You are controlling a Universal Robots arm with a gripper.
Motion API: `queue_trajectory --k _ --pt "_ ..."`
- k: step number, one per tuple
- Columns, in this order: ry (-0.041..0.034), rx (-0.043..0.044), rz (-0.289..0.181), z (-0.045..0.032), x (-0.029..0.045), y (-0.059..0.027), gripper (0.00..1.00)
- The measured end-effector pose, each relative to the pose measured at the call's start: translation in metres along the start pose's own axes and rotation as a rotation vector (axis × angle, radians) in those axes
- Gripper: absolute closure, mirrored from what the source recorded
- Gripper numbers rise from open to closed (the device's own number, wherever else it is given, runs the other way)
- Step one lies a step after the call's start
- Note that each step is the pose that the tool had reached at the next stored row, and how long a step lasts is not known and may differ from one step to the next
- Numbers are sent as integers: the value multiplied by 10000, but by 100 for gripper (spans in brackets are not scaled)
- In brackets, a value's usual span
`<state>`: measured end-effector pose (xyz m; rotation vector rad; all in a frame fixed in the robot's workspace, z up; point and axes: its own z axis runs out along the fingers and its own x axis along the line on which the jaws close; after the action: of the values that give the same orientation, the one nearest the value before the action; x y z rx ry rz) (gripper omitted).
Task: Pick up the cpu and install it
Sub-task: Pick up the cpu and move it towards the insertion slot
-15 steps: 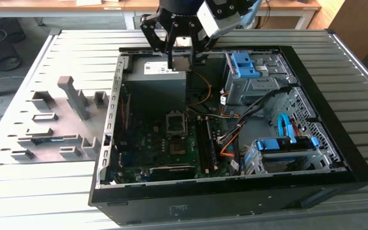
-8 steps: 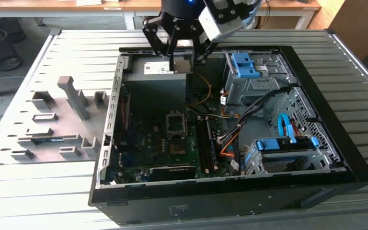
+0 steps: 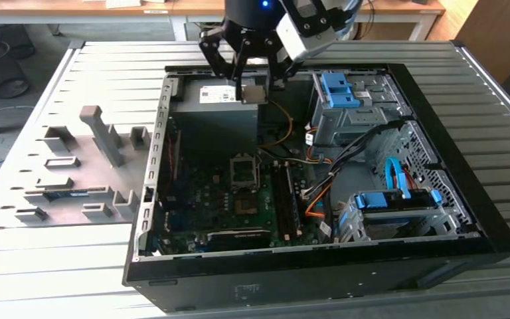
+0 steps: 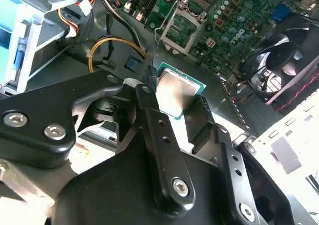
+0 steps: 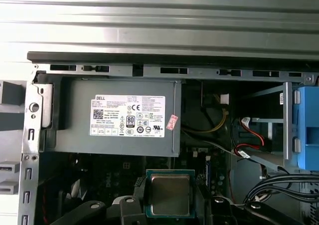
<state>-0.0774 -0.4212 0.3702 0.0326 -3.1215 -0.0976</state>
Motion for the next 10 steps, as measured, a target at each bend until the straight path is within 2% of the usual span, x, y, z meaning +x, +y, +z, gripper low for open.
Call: queue_trajectory --k 10 --pt "0 0 0 41 -2 -3 53"
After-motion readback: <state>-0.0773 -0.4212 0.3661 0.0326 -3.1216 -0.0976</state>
